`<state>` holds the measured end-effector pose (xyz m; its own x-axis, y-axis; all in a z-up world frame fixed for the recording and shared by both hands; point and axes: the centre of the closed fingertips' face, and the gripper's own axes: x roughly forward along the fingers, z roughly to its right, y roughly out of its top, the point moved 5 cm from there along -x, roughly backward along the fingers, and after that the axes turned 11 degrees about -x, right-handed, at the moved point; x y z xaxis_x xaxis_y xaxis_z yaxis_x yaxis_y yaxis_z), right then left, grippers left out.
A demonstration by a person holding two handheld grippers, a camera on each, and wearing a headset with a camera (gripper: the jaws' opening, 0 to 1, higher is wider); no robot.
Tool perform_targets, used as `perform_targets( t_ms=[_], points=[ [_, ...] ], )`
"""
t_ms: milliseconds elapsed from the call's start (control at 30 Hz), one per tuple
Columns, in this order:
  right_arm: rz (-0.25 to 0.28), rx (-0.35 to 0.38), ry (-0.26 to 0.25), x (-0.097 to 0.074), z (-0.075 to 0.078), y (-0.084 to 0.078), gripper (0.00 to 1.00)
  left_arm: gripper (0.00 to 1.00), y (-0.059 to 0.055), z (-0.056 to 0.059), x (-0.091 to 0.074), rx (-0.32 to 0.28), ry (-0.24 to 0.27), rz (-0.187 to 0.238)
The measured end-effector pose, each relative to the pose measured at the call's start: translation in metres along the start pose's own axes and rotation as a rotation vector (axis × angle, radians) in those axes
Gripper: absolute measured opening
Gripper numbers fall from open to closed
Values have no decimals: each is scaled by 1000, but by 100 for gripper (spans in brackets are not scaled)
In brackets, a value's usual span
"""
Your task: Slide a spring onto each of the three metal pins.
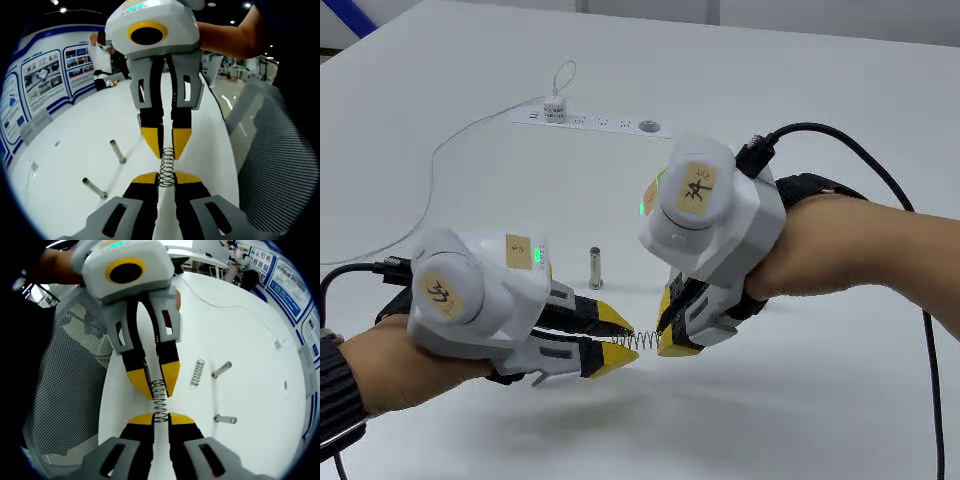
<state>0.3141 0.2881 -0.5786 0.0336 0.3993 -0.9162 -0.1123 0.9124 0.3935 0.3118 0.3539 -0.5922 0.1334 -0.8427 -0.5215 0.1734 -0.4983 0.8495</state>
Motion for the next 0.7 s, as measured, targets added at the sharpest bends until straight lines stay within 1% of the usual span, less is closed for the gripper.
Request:
perform_targets(
  t_ms=[200, 300, 433, 567, 700],
  points=[
    [14, -3, -1, 1, 0, -4, 12, 11, 1, 1, 0, 8, -9, 3],
    [11, 4, 2, 3, 0, -8, 15, 11, 4, 1, -1, 7, -8, 11],
    [14, 12, 5, 4, -1, -11, 14, 11, 8, 1, -3, -3, -9, 33],
    [26, 13, -2, 3, 0, -10, 12, 11, 7, 3, -2, -2, -11, 28],
    [46, 19, -10, -4, 0, -5, 11, 11, 7, 3, -3, -7, -8, 21]
  ],
)
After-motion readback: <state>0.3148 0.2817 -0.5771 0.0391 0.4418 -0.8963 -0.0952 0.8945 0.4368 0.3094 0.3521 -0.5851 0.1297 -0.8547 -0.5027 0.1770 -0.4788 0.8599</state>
